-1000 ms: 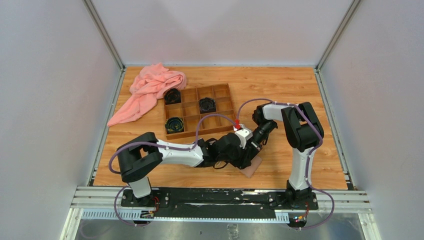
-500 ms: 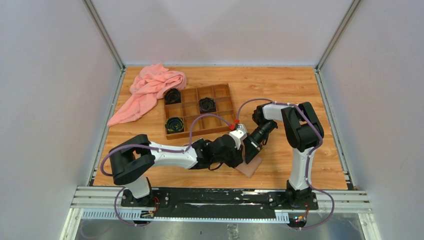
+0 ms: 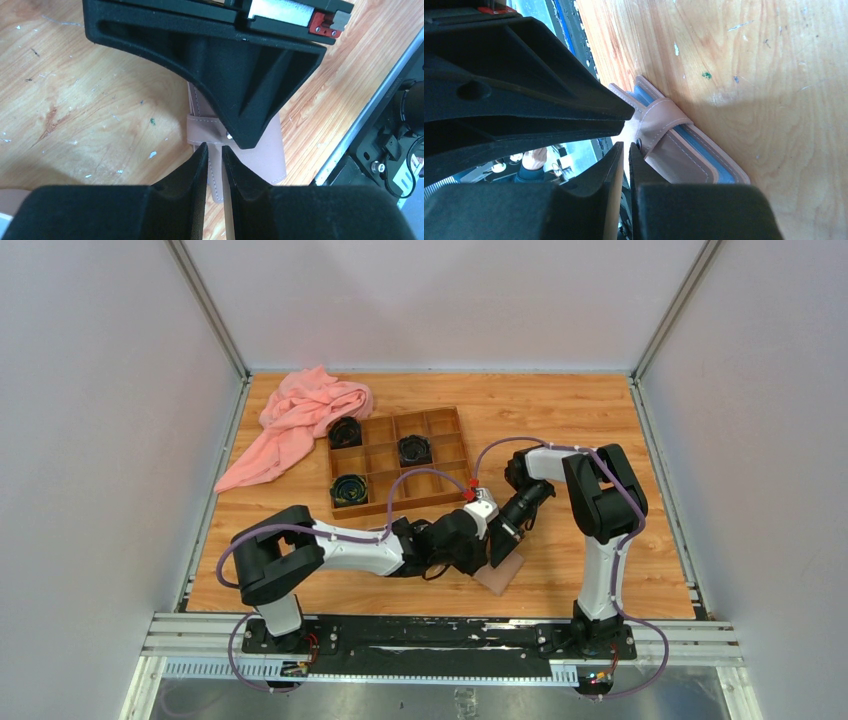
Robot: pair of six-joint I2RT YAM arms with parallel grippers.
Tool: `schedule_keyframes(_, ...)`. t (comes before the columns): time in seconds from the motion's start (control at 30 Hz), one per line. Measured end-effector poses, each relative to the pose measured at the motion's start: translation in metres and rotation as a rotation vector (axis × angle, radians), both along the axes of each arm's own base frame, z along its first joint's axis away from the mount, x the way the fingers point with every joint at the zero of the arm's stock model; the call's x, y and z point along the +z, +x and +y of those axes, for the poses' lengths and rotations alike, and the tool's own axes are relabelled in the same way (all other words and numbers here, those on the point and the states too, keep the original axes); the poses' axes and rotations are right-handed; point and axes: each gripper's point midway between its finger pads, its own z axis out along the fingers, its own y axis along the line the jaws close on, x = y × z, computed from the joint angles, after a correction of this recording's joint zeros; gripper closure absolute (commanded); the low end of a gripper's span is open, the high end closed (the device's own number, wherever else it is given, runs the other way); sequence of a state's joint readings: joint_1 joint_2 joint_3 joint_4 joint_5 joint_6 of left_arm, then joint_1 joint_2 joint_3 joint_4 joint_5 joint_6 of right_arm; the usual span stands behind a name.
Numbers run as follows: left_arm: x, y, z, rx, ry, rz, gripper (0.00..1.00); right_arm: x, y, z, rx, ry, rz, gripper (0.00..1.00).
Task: Put the credit cards into the card holder
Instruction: Close the card holder at the center of the board.
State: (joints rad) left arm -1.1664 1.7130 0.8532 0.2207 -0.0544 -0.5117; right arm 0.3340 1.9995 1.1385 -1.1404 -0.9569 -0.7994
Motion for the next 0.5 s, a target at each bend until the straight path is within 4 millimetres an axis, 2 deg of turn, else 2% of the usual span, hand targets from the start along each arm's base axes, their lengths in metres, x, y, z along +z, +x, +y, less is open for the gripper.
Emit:
schedule_keyframes(0.2, 0.0038, 0.0028, -0.0054, -0.001, -0.009, -0.009, 0.80, 0.0000, 0.0000, -0.0001, 0.000, 0.000, 0.000, 0.87)
schedule_keyframes(0.5, -0.0051, 0.0043, -0.0085, -0.003, 0.010, -0.003, 0.80, 0.0001, -0.0002, -0.0001, 0.001, 0.000, 0.001, 0.87)
